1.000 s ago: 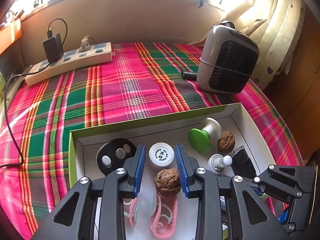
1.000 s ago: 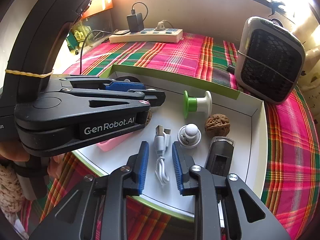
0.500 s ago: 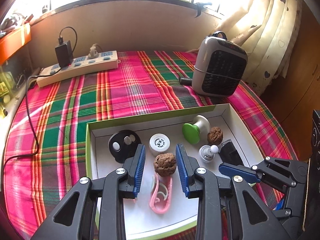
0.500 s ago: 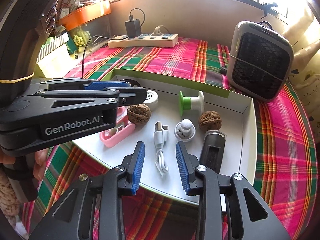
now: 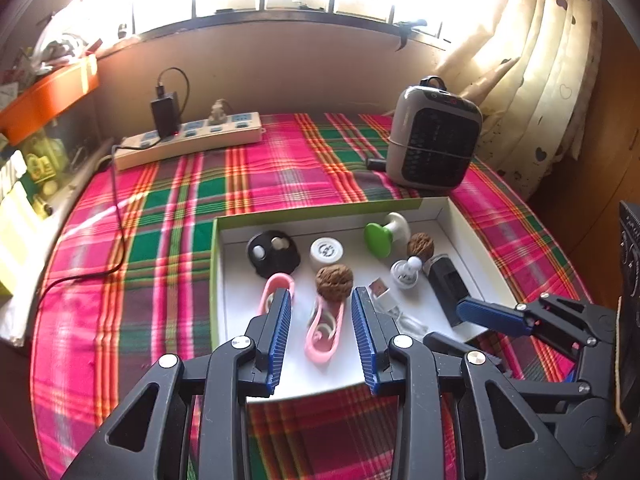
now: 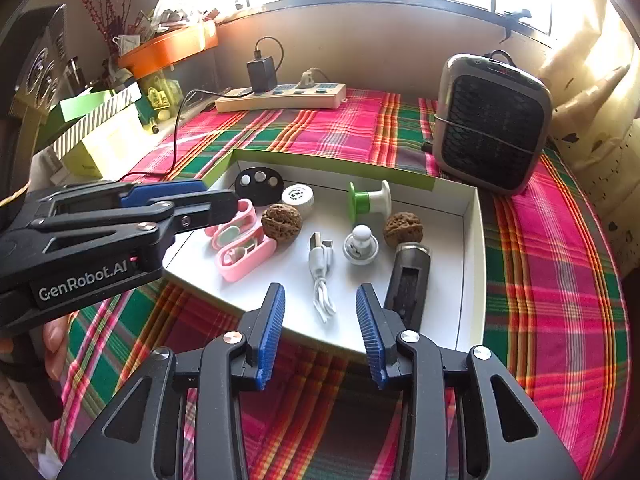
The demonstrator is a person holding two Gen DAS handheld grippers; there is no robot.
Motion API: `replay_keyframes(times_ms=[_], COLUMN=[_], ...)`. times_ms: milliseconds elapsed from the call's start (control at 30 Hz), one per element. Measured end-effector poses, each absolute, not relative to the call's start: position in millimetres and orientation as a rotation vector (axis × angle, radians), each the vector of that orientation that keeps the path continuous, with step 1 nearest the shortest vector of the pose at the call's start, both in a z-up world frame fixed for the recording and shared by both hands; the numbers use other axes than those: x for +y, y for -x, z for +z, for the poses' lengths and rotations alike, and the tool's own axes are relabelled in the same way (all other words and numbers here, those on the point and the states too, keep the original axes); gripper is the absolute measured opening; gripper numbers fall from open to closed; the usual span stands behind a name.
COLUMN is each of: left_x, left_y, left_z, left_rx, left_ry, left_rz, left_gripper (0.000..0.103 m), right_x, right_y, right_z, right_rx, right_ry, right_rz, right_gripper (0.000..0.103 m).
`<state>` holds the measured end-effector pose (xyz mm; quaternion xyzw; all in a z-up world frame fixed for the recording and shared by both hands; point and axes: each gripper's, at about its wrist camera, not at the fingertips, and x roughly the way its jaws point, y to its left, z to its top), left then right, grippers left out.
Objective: Organize objects
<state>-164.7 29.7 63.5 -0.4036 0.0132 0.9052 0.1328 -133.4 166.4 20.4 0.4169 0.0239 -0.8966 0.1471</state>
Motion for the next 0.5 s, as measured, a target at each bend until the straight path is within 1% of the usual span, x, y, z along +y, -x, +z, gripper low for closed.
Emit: replay_keyframes(times_ms=[133,400,500], left_x=[25,21,18], left_y=[150,124,117], left_z=[61,54,51], left_rx=[0.004,0.031,0.008], left_ry=[1.188,1.220,1.227], left_rz=[2.647,2.697,2.701], left_gripper=[0.030,0.030,0.030], right_x=[166,169,170], right_y=[123,106,101], right_z=[23,22,21], right_rx=[0.064,0.057,0.048], right_ry=[-1.179,-1.176,-1.176], right_rz=[-2.591,-2.624,-2.633], right_gripper=[0.039,0.042,0.042])
